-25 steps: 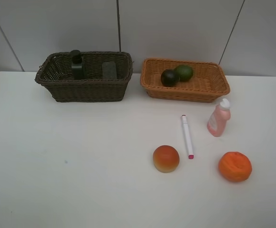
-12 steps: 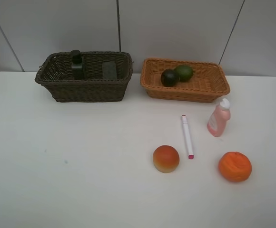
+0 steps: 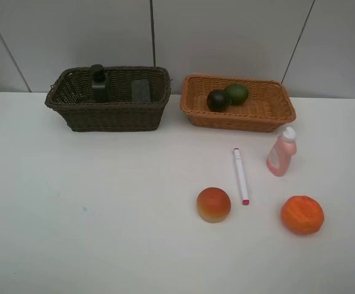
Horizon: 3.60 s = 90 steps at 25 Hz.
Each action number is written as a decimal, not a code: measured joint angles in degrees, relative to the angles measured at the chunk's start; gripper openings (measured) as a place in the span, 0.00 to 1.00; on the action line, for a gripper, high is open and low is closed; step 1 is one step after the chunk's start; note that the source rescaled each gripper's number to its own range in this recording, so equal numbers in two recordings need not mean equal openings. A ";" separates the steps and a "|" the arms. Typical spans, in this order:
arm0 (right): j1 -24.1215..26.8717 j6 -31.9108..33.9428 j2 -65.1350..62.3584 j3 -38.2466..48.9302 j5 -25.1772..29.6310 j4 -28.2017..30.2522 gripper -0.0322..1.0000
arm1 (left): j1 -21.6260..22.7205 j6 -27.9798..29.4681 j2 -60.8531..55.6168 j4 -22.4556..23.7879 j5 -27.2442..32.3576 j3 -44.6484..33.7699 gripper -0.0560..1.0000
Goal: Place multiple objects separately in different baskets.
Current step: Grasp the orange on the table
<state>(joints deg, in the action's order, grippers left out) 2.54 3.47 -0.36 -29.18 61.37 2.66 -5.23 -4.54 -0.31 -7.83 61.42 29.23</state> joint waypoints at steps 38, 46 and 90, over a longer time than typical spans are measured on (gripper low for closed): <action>0.00 0.83 37.91 -0.54 -0.47 1.23 1.00 | -1.01 0.06 0.00 0.00 -0.05 0.00 0.98; 0.00 -2.47 68.05 -4.76 -3.11 -6.32 1.00 | -1.01 0.06 0.00 0.00 -0.05 0.00 0.98; -12.14 -1.98 89.90 -8.63 -20.35 -7.24 1.00 | -1.01 0.06 0.00 0.00 -0.22 0.00 0.98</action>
<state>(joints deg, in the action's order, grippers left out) -9.60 1.49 89.54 -37.82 41.02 -4.58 -6.23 -4.47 -0.31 -7.83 61.20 29.23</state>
